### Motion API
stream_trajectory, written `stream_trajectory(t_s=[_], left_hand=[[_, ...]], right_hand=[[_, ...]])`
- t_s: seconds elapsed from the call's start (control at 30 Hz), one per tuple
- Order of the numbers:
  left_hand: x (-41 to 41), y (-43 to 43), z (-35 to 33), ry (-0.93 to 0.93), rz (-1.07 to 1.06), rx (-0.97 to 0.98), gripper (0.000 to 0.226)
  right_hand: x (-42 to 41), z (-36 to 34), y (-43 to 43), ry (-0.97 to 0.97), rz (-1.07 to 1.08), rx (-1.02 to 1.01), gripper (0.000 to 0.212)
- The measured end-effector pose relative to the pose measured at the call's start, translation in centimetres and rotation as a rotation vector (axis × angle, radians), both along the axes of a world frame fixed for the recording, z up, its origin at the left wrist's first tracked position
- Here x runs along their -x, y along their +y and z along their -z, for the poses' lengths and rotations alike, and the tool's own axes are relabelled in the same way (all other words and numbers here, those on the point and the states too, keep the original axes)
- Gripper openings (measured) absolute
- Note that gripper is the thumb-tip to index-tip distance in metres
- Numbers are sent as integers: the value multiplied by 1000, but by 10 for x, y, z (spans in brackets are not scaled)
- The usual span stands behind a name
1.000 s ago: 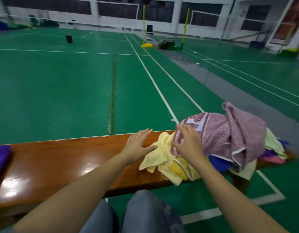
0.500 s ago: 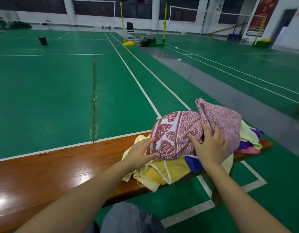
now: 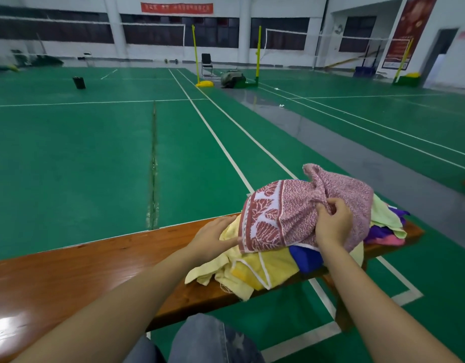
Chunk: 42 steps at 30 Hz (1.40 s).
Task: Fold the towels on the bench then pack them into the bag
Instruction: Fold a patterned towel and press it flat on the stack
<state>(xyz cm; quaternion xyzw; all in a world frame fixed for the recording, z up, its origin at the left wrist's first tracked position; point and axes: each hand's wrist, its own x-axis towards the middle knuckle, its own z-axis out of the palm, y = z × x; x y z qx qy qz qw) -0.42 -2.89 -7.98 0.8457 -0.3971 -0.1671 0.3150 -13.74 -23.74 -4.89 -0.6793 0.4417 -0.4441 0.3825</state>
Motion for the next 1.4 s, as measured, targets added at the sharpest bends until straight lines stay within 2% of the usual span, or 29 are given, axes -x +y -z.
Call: stream_trajectory(t_s=[0.1,0.27,0.43,0.53,0.63,0.77,0.87,1.07,1.2,1.23,1.33,1.4], left_hand=[[-1,6,-5,4,-13,15,66],[-3,22,-15,-5,-37,28,66],[-16,55,-27,135,-166,189,61],[-20,80,-41,222,-241,339,60],[-28,110,-53,354,-371,513,56],[-43,155,-55,528,-544,553,60],[-52,189,-42,630,-546,501,62],[-59,237,-17,571,-529,419,52],[-60,258,-1,508,-496,354,52],[-60,262,2,513,-490,351,53],[-61,272,11,536,-492,330,50],[-60,278,17,549,-484,285,42]], right_hand=[[-1,-23,14,-220,-65,22,4],[-16,-59,45,-389,-226,160,9],[-42,-77,91,-437,-442,200,15],[-60,-77,126,-415,-617,124,25],[-80,-69,162,-394,-777,3,24],[-100,-46,211,-277,-942,-74,18],[-114,-21,248,-192,-1050,-116,13],[-132,24,295,30,-1158,-231,4],[-141,44,307,271,-1168,-417,40],[-144,51,306,328,-1138,-433,42],[-146,71,297,481,-1099,-315,27],[-146,86,291,612,-1122,-222,31]])
